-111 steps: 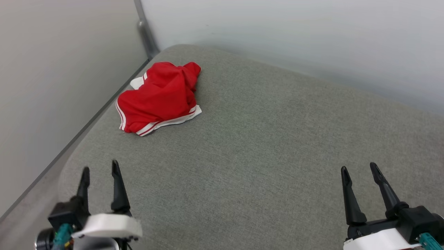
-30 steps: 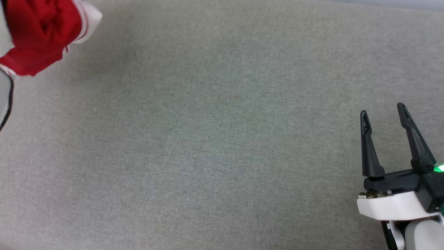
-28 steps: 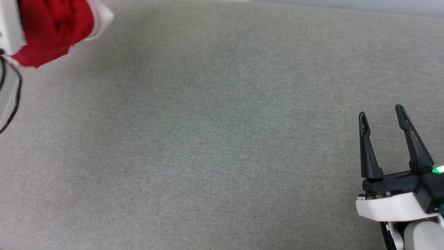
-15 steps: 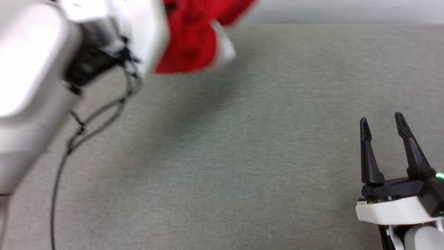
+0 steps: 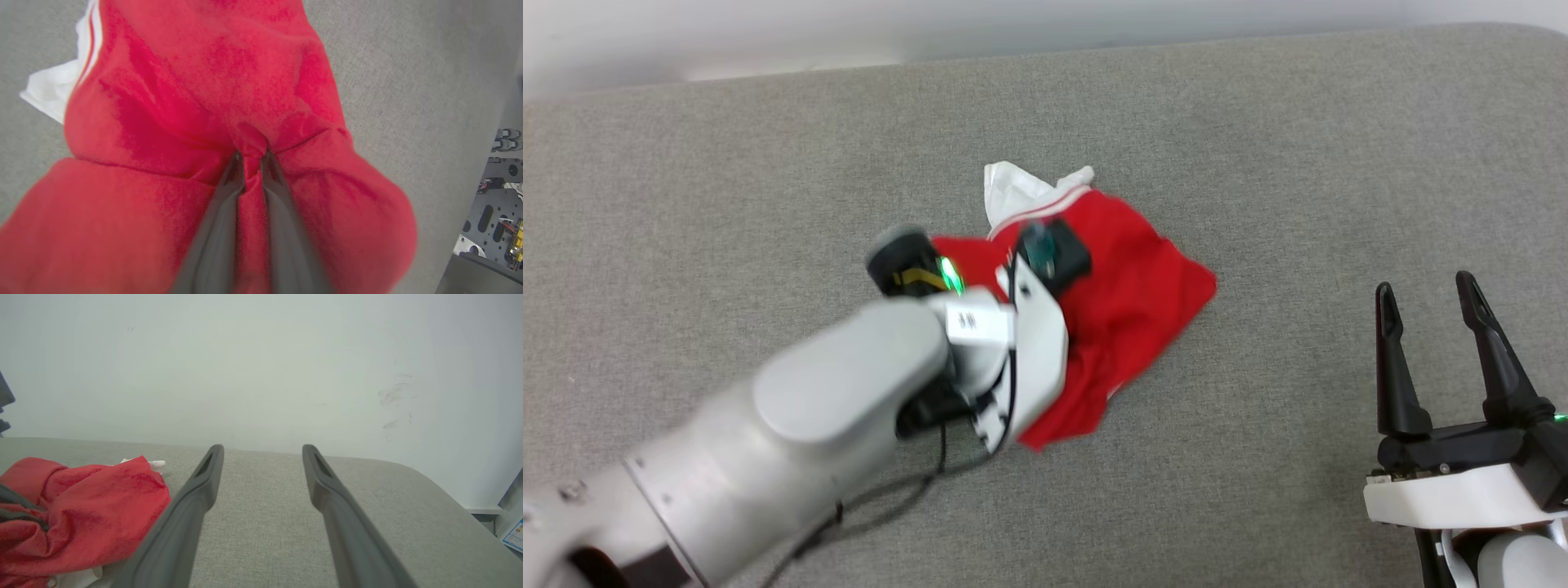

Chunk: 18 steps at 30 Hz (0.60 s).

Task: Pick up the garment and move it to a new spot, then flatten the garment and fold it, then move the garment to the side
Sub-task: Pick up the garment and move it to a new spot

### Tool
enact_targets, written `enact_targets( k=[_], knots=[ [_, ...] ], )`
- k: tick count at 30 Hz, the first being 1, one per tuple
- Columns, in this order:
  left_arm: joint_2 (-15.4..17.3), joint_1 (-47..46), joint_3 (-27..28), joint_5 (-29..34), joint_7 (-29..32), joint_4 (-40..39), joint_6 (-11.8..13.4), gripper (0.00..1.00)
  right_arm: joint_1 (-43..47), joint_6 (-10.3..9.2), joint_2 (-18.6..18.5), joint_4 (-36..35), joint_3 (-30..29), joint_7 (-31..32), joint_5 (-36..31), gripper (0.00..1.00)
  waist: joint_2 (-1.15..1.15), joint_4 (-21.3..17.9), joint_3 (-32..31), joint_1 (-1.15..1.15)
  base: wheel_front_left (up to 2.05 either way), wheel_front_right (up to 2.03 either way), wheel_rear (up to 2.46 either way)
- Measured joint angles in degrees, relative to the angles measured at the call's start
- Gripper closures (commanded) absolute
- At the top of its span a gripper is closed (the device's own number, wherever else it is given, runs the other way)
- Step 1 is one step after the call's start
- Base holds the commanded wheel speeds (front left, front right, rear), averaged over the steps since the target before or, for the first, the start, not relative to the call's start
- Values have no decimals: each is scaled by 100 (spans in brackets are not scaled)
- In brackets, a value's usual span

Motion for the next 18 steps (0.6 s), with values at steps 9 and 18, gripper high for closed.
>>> enact_targets(
  k=[9,18],
  knots=[
    [-381,842,-97,191,-761,430,0,0,29,0,-1,85,-16,0,-9,0,0,59,-145,0,0,0,0],
    [-412,1057,809,731,-3519,697,808,0,361,0,0,138,-76,0,-47,0,0,222,-580,0,0,0,0]
  ],
)
